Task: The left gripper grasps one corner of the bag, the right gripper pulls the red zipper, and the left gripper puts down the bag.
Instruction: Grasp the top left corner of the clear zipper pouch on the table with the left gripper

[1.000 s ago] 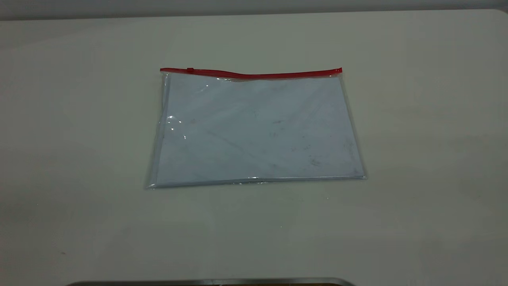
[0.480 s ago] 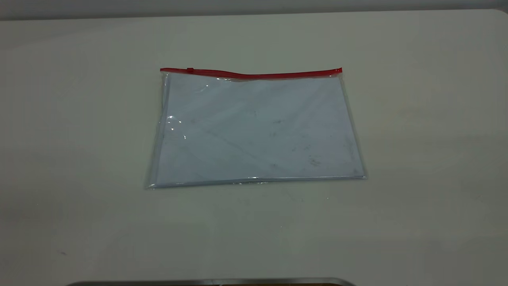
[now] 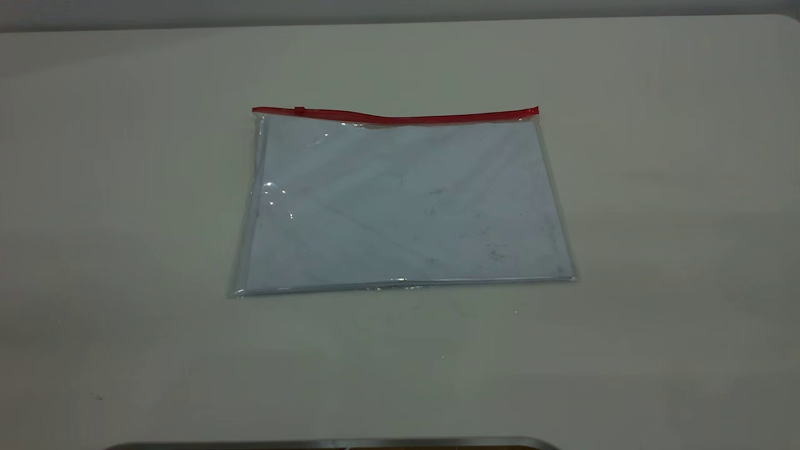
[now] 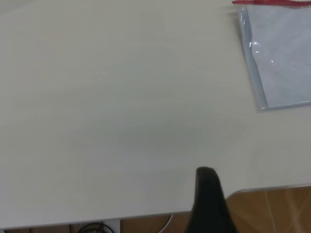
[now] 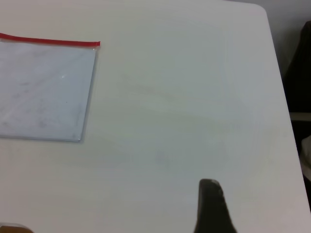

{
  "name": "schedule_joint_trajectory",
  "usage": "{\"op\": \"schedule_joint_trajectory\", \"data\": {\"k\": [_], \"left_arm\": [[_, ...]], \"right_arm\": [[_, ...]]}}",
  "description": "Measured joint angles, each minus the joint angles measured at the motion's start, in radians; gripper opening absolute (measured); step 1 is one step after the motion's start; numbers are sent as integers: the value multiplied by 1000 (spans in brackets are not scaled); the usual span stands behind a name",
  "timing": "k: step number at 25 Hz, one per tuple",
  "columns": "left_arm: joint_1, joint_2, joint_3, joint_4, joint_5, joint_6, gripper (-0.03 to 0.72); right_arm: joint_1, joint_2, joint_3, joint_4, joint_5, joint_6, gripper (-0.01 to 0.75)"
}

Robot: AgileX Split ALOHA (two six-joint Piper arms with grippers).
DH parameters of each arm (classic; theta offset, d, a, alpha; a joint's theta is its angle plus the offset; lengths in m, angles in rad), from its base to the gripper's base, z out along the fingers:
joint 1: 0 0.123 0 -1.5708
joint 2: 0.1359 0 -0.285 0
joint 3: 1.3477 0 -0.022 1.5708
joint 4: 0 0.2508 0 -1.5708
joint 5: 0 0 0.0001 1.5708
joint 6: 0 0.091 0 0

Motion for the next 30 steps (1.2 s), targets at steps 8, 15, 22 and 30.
{"op": "schedule_joint_trajectory", "data": {"k": [8,15,22,30], "left_arm": [[0,0,0,0,0,0,589],[0,228,-90,-24,-174,-89,589],[0,736,-160,-109,-467,-92,589],[0,1278,-299,-208,-735,-41,589]], "right_arm": [[0,0,0,2,0,0,520],[0,20,-27,28,-63,53,520],[0,294,-78,74,-185,72,520],[0,654,-142,79,-362,72,520]]}}
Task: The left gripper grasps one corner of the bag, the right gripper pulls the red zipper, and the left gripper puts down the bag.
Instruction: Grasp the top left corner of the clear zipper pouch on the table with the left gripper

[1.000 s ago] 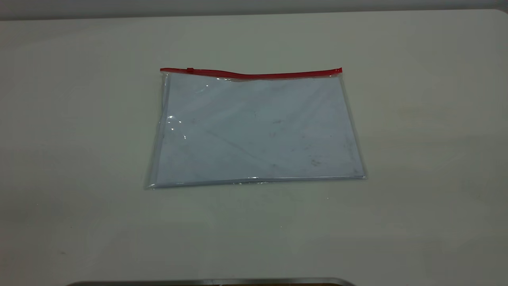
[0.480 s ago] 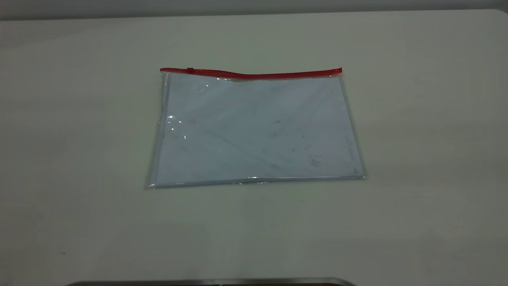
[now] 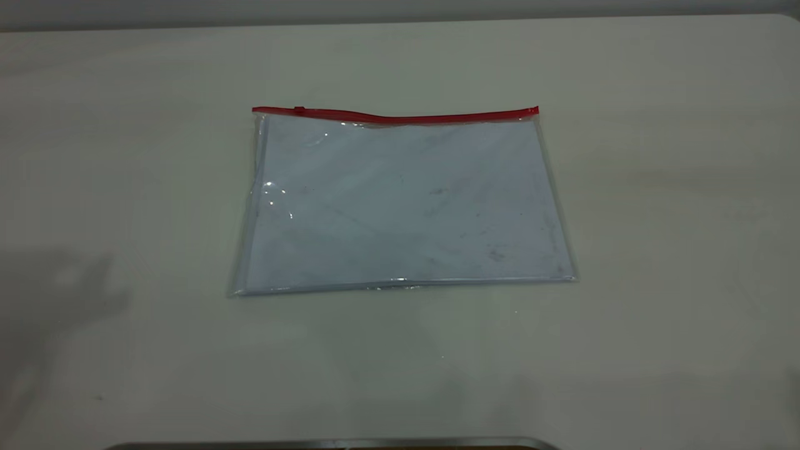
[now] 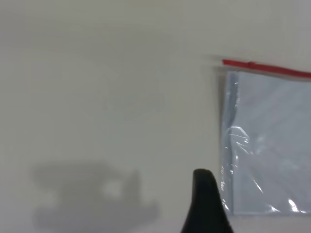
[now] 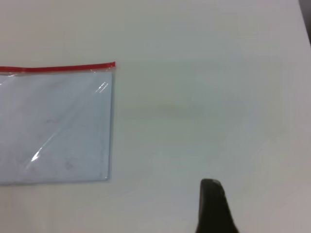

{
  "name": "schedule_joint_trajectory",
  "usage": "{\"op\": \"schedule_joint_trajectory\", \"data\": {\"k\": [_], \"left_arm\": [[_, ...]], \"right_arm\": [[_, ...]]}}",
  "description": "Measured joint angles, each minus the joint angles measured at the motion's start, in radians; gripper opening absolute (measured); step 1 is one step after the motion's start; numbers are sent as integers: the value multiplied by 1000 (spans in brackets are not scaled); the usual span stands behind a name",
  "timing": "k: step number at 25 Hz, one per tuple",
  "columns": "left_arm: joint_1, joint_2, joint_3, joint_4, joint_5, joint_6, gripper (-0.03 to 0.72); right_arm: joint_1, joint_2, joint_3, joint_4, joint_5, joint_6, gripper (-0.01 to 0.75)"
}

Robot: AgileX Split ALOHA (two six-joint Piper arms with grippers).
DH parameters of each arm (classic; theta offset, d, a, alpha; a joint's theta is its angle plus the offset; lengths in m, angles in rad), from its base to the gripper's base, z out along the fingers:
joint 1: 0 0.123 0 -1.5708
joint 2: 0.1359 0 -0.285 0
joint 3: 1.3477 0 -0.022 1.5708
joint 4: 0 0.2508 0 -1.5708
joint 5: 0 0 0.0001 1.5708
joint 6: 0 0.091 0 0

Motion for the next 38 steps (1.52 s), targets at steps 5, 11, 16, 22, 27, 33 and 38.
{"op": "schedule_joint_trajectory", "data": {"k": [5,11,16,22,27,33,38], "left_arm": [[0,319,-165,-66,-23,128,589],[-1,624,-358,-234,36,322,589],[-1,793,-456,-414,62,566,589],[-3,930,-488,-636,54,887,589],[-14,1024,-489,-891,32,1208,589],[-25,1104,-496,-1211,8,1520,589],[-28,1154,-497,-1397,13,1668,589]], "right_arm": [[0,198,-12,1,-114,0,520],[0,405,-13,1,-229,0,520],[0,544,-20,1,-314,-5,520],[0,672,-86,2,-335,-25,520],[0,726,-107,2,-342,-37,520],[0,737,-107,3,-341,-37,520],[1,737,-107,4,-341,-37,520]]}}
